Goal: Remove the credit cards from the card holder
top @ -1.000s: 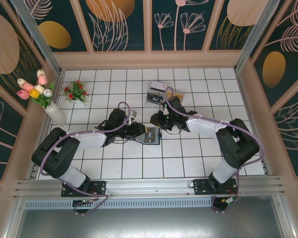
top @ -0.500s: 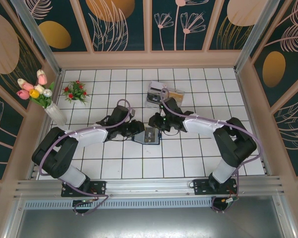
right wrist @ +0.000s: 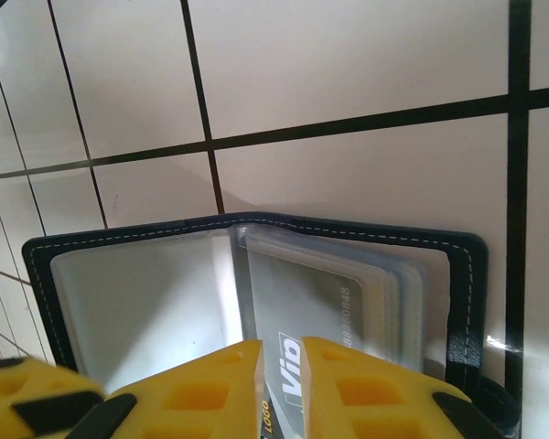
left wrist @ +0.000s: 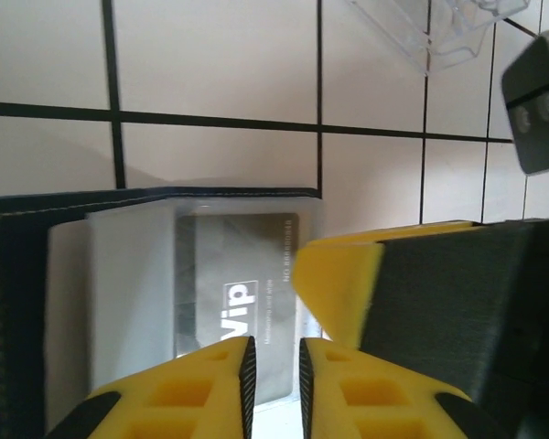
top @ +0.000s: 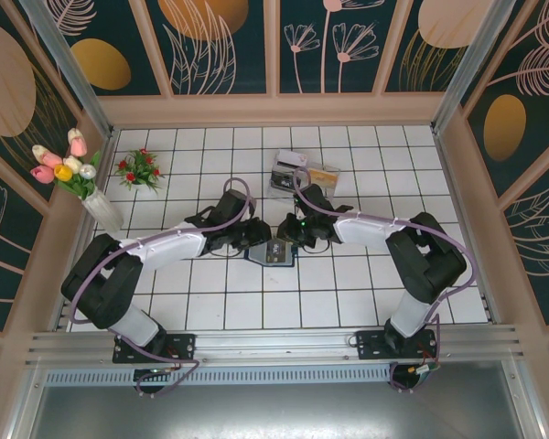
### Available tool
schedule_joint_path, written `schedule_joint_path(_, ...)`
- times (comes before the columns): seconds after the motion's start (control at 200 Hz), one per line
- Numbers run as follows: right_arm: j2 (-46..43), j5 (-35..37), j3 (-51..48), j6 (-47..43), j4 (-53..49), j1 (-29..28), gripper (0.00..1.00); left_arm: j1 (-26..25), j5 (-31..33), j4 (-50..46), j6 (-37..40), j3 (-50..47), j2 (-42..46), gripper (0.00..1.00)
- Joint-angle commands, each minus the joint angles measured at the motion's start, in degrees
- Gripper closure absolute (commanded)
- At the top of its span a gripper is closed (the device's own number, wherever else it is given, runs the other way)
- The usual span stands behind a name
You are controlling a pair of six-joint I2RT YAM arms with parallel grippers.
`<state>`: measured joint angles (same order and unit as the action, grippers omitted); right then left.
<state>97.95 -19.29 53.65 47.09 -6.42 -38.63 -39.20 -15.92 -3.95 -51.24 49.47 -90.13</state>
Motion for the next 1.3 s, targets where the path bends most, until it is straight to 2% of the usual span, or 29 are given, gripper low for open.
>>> schedule_joint_path(0.0, -0.4, 1.7, 0.6, 1.2, -1.8, -0.3, 0.82, -1.9, 4.7, -5.2, 0.0, 3.0, -1.9, 0.79)
schedule_joint_path(0.125, -1.0, 2.0, -0.1, 2.1, -2.2, -0.3, 0.85, -3.3, 5.0, -5.5, -0.1, 4.1, -4.0, 0.82)
schedule_joint_path(0.25, -1.0, 1.8, -0.9, 2.5, -1.9, -0.2, 0.86, -3.4, 2.2, -1.9, -0.3, 2.6, -5.3, 0.85)
schedule_joint_path(0.375, 0.1, 0.7, -1.6, 2.7, -1.0, -0.3, 0.86, -3.2, 4.8, -1.7, -0.3, 1.2, -4.7, 0.87)
schedule_joint_path(0.616, 1.9, 0.4, -2.1, 2.0, -0.2, -0.1, 0.86, -2.2, 3.4, 3.6, -2.1, -2.4, -5.4, 0.88)
schedule_joint_path(0.826, 3.8, 0.7, -2.2, 1.2, -0.9, 0.1, 0.86, -1.7, 6.0, 4.0, -3.5, -3.2, -6.1, 0.85)
schedule_joint_path(0.991, 4.9, 1.2, -2.2, 0.8, -1.6, 0.5, 0.86, -0.5, 2.2, 7.0, -5.0, -5.1, -5.7, 0.78)
schedule_joint_path(1.291, 6.4, 0.9, -4.2, 1.1, -0.5, 0.7, 0.87, 1.0, -5.9, 17.1, -9.8, -9.7, -5.7, 0.77)
